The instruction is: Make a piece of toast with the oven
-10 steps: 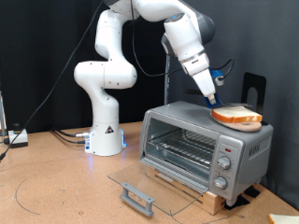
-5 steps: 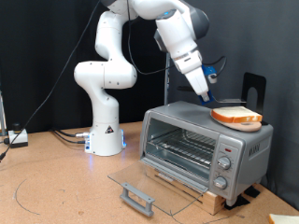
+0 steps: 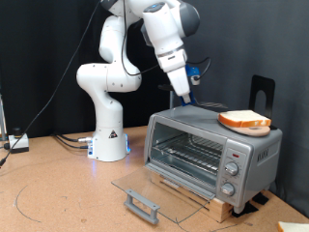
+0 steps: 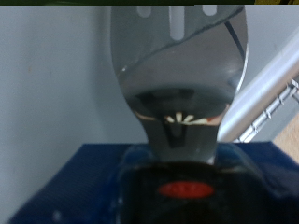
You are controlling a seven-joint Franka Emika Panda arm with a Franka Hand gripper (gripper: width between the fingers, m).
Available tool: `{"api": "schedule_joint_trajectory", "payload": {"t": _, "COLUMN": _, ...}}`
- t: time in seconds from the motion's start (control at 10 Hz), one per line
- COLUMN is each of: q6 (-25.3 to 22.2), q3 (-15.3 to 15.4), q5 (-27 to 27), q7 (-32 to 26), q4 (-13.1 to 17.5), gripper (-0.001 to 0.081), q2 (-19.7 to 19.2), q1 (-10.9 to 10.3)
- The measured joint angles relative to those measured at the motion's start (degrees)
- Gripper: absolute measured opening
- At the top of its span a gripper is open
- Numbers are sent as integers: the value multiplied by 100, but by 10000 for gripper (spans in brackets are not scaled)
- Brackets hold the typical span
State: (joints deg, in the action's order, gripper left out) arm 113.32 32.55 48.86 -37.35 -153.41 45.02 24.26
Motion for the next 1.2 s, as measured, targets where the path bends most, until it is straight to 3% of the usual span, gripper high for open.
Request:
{"api": "schedule_joint_trajectory", "payload": {"t": 0.3, "q6": -328, "q3": -638, "q5": -251, "q7": -336, "q4": -225, "gripper": 396, "q2": 237, "q1": 86}}
{"api": "schedule_joint_trajectory", "payload": {"t": 0.6, "q6": -829, "q3": -1175, "q5": -664, "q7": -489, "q4": -254, "gripper": 396, "q2": 323, "q1": 284}}
{"api": "schedule_joint_trajectory", "payload": {"t": 0.9, "q6": -626, "q3": -1049, "q5": -669, "q7": -894, "q4": -329, "gripper": 396, "q2": 314, "q1": 256}}
{"api": "schedule_joint_trajectory", "payload": {"t": 1.2, "q6": -34, "q3": -599, "q5": -649, "q7": -1144, "q4": -471, "gripper": 396, "q2": 122, "q1": 258}}
